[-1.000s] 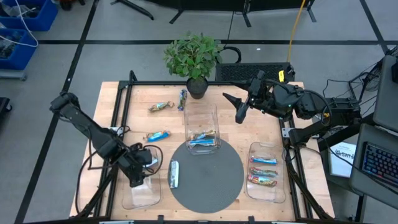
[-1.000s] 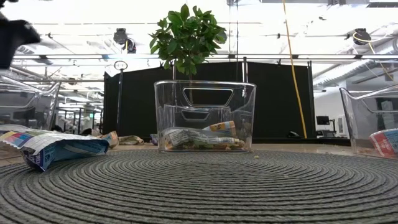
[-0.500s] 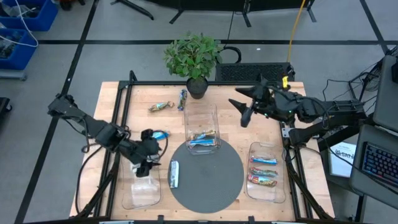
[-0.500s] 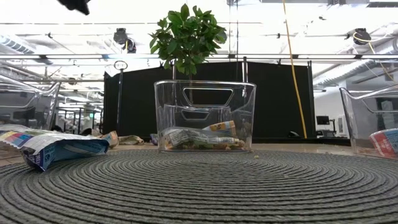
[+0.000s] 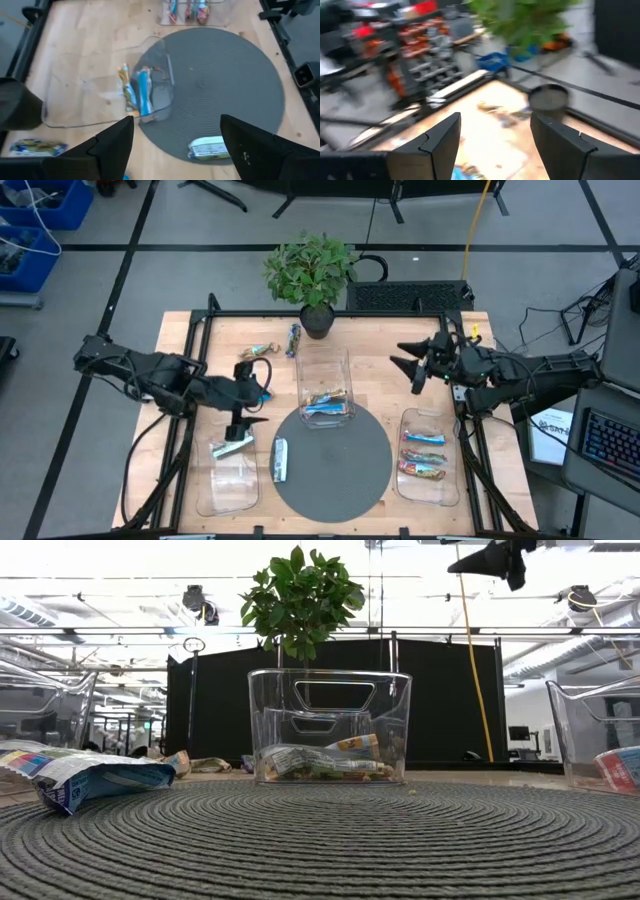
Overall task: Pick and place Granola Bars by type
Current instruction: Put the bottom green granola bar into the left transparent bin
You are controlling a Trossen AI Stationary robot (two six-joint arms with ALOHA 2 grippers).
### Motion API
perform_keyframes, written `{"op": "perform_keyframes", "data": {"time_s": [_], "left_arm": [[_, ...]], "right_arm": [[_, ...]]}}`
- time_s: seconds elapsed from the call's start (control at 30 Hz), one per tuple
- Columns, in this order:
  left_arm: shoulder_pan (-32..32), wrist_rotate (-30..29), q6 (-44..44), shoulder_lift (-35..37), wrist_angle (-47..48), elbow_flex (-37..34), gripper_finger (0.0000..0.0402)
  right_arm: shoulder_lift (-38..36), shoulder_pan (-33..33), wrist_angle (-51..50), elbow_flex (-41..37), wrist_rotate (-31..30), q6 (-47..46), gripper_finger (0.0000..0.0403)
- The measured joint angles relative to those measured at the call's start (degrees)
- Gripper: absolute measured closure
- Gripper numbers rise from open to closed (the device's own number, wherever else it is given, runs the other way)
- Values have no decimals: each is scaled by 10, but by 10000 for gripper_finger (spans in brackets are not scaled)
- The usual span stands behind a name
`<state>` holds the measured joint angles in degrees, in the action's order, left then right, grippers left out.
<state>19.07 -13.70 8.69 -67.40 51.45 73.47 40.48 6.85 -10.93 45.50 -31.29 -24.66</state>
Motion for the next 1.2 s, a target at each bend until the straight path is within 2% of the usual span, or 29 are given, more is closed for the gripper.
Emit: {"op": "perform_keyframes", "data": {"time_s": [0.13,0.3,0.53,0.77,1.07,1.2], "left_arm": [[-16,1,-34,0,2,8,99],[-31,15,-105,0,4,11,106],[-48,51,-147,0,8,11,106],[-68,79,-193,0,8,11,112],[-95,111,-236,-14,8,11,108],[-97,112,-263,-26,6,11,107]], "right_arm": [[-18,0,81,-50,79,54,170],[-31,0,167,-105,120,77,170],[-37,0,201,-155,123,67,170],[-38,0,201,-166,165,94,170],[-38,0,203,-178,165,107,170],[-42,0,260,-208,165,111,170]]}}
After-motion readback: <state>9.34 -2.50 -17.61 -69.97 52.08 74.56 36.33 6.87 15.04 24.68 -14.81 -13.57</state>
